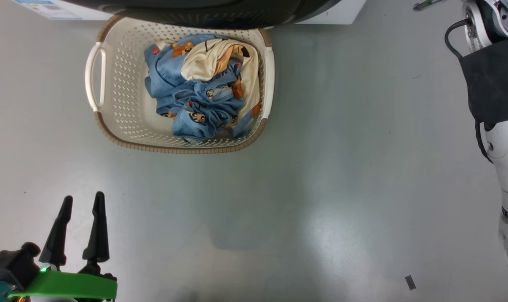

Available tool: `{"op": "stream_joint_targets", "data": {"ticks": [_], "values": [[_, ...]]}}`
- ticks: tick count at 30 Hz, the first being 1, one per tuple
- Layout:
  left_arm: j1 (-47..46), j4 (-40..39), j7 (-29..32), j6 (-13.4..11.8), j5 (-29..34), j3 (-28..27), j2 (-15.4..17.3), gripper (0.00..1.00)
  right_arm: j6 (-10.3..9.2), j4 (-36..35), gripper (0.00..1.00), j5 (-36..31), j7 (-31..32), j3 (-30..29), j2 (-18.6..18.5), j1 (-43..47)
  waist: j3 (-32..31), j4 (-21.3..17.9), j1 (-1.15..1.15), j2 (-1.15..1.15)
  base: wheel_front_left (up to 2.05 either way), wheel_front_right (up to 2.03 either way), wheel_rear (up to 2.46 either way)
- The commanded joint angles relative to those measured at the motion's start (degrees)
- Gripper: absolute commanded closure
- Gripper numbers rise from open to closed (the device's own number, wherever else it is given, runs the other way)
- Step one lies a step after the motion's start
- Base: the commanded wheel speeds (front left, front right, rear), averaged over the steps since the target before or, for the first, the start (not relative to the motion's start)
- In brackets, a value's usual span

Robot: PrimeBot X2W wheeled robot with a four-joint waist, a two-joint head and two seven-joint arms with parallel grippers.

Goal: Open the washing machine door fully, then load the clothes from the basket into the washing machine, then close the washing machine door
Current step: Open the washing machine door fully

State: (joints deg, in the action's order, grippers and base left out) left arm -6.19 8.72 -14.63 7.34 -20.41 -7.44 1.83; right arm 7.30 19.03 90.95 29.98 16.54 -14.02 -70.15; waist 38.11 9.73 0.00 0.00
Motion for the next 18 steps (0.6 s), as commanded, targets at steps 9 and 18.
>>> {"op": "stream_joint_targets", "data": {"ticks": [9, 18], "values": [[0.69, -1.29, -0.37, 0.14, 0.54, -2.48, 1.48, 0.0, 0.19, -4.36, 1.0, -0.63, 3.15, 4.46, 3.52, 5.58, -1.93, -1.52, 0.0, 0.0, 0.0, 0.0, 0.0], [1.19, -0.95, -0.37, 0.14, 0.31, -3.37, 1.27, 0.0, 0.19, -7.38, 1.0, -0.63, 4.63, 8.4, 5.34, 12.96, -6.6, -2.32, 0.0, 0.0, 0.0, 0.0, 0.0]]}}
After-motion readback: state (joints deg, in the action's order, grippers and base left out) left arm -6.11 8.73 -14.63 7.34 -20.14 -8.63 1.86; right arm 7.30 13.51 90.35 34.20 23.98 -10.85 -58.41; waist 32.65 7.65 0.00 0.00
